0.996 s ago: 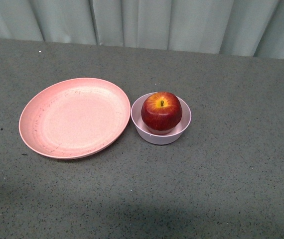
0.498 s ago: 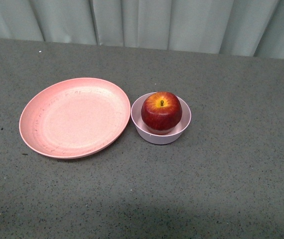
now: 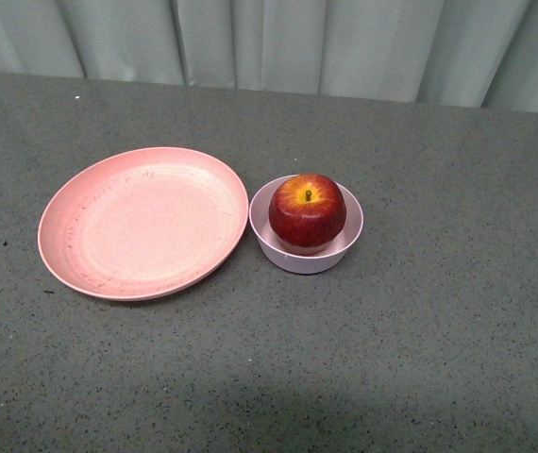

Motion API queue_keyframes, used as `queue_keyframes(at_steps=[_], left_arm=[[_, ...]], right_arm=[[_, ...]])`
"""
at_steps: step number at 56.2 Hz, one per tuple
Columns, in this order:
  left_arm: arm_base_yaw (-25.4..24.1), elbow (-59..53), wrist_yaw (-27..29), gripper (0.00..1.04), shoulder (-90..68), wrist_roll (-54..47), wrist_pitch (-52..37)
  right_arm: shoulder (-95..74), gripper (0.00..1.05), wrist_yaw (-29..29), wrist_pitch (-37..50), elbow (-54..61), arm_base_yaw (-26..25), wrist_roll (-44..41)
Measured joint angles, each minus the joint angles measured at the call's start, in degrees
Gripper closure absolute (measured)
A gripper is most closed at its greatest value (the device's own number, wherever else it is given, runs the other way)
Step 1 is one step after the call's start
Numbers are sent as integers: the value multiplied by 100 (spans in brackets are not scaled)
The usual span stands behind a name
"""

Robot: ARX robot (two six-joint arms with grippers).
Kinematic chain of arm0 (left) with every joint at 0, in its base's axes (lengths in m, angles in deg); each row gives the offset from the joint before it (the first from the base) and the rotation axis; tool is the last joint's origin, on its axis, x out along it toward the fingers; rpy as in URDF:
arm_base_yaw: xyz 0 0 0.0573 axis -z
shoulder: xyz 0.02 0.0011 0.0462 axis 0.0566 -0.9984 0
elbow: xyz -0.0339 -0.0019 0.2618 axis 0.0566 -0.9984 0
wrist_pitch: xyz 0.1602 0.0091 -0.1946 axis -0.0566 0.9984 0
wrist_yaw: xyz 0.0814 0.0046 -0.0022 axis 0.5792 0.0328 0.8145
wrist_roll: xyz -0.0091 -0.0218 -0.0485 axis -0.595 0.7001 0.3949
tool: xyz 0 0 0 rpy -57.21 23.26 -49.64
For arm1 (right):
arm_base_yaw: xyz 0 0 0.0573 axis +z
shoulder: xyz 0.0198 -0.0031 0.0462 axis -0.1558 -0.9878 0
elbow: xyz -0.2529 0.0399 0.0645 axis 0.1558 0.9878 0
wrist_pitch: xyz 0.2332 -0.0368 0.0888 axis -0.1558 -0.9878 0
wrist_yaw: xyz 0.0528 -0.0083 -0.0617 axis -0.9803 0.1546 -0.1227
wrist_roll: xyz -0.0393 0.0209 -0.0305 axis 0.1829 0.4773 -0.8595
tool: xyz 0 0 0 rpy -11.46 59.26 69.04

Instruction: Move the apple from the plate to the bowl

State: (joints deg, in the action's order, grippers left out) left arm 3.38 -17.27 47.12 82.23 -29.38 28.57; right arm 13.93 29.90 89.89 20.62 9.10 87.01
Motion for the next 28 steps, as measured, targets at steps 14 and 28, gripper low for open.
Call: queue_keyframes(at_steps=[14, 28], left_arm=[[0, 0, -2, 83, 9, 0, 11], [0, 0, -2, 42, 9, 2, 11]], right_arm=[[0, 9, 2, -2, 0, 0, 0], [0, 9, 2, -2, 0, 0, 0]])
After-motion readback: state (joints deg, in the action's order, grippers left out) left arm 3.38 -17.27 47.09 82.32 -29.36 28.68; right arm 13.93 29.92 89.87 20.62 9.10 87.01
